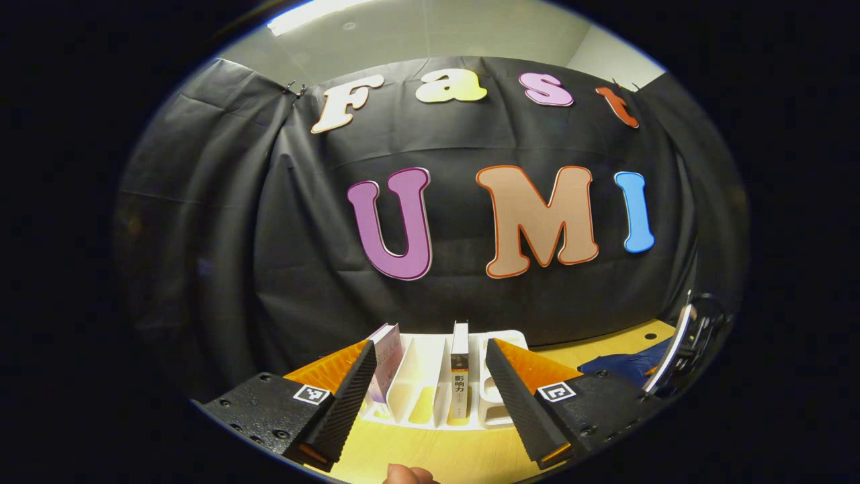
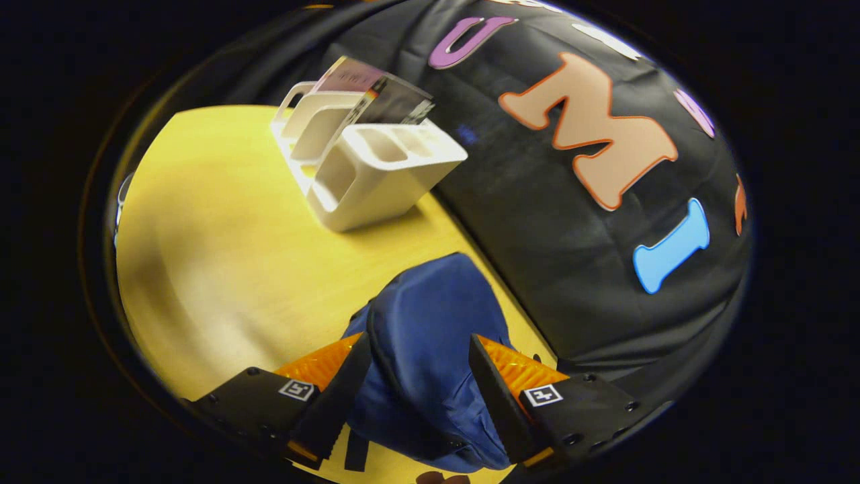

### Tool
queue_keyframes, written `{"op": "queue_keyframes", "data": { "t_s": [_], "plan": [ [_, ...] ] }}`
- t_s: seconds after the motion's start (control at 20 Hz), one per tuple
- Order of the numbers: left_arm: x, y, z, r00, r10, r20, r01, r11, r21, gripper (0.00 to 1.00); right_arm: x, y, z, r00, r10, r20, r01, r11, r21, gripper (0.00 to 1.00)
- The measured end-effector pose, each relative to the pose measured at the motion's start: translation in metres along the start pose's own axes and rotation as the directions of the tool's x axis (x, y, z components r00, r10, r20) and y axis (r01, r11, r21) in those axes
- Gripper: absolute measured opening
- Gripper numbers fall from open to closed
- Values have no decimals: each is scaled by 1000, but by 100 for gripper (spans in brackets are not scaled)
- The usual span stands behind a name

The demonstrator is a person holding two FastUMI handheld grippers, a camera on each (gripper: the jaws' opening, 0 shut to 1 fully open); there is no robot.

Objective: Open the schoolbag, grab two books from the bookshelf and put them into the schoolbag.

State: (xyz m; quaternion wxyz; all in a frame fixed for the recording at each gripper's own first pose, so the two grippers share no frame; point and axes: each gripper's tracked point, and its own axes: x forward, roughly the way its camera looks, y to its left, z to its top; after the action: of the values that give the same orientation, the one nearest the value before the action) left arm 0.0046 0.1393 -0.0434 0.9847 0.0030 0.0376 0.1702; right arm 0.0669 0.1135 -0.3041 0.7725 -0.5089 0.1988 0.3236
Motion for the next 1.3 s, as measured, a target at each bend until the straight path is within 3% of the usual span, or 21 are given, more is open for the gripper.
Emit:
{"op": "queue_keyframes", "data": {
  "t_s": [0.15,0.2,0.3,0.35,0.5,0.65,0.7,0.75,0.9,0.95,1.05,1.2,1.3],
  "plan": [
    [2,6,-2,1000,15,-7,-15,1000,-4,96,22,16,-20,997,45,-68,-48,998,-51,86],
    [2,8,-3,1000,19,-11,-19,1000,-2,100,26,18,-24,996,45,-83,-50,997,-59,86],
    [3,11,-4,1000,28,-14,-28,1000,4,96,37,22,-32,992,45,-117,-54,996,-76,87],
    [3,13,-3,999,31,-13,-31,1000,6,96,43,20,-31,992,37,-117,-47,995,-83,97],
    [2,16,-3,999,38,-13,-38,999,11,100,52,15,-34,991,17,-135,-32,994,-109,96],
    [1,17,-2,999,43,-15,-43,999,13,96,59,9,-31,991,-7,-133,-11,991,-130,95],
    [1,18,-3,999,45,-14,-45,999,11,100,62,10,-30,991,-3,-131,-14,992,-128,84],
    [2,17,-2,999,46,-17,-45,999,10,96,66,13,-32,990,5,-142,-23,991,-129,82],
    [1,17,-4,999,45,-24,-45,999,10,96,74,18,-33,984,11,-177,-40,986,-161,61],
    [1,18,-3,999,45,-20,-44,999,12,96,75,16,-32,984,-1,-181,-32,983,-180,71],
    [2,17,-2,999,44,-16,-44,999,17,96,79,2,-31,981,-70,-178,29,974,-226,46],
    [0,18,-4,999,46,-24,-45,999,16,95,83,2,-36,974,-78,-214,32,977,-211,9],
    [0,19,-5,998,49,-25,-49,999,15,96,81,4,-34,976,-49,-211,16,988,-154,6]
  ]
}}
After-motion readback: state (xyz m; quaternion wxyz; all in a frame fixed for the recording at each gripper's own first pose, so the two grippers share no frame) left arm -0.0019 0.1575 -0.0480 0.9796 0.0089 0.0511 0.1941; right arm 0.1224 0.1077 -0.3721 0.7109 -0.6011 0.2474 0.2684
